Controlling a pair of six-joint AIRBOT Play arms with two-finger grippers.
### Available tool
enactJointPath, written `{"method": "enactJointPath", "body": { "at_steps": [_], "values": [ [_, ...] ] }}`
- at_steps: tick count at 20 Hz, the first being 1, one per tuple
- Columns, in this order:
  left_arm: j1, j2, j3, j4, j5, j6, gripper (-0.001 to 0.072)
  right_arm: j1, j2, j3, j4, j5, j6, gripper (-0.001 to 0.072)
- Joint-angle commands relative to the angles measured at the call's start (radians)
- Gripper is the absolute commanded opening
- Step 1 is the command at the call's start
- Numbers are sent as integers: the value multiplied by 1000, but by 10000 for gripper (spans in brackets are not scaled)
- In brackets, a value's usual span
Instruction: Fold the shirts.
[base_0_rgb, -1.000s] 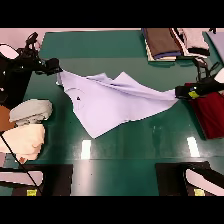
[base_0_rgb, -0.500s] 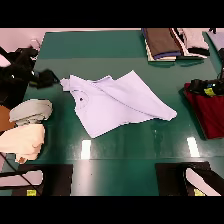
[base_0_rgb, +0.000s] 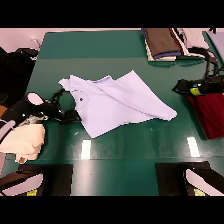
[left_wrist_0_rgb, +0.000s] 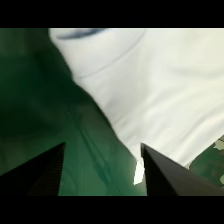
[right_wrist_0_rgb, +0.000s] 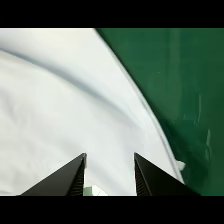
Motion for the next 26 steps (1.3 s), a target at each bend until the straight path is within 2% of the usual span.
{"method": "enactJointPath", "body": {
  "at_steps": [1,5,6,7,8,9,14,15,16,17,20,24,26],
  "values": [
    [-91,9,-65,-92,103,-1,547,56,-22,0,11,-30,1,355],
    [-132,6,-65,-96,208,-18,537,65,-20,0,11,-27,1,355],
    [-129,6,-62,-91,233,-39,339,65,-17,0,11,-25,1,354],
    [-115,6,-50,-88,255,-37,94,65,-10,0,11,-25,1,354],
    [-85,6,-24,-79,253,-34,23,65,5,0,10,-26,1,344],
    [-41,6,18,-64,240,-34,22,63,21,0,8,-26,0,324],
    [179,6,261,51,168,-8,24,3,113,0,10,-14,-1,323],
    [204,6,278,51,133,0,194,-9,119,0,10,-6,-2,324],
    [225,6,280,51,84,0,512,-18,120,0,10,3,-2,324],
    [241,6,279,76,17,0,538,-25,119,0,11,12,-4,324],
    [244,6,235,183,-94,1,538,-24,119,0,10,12,-5,323],
    [231,6,96,163,-18,2,538,-24,119,0,10,13,-5,324],
    [195,6,31,132,30,31,538,-24,119,0,11,10,-5,323]
  ]
}}
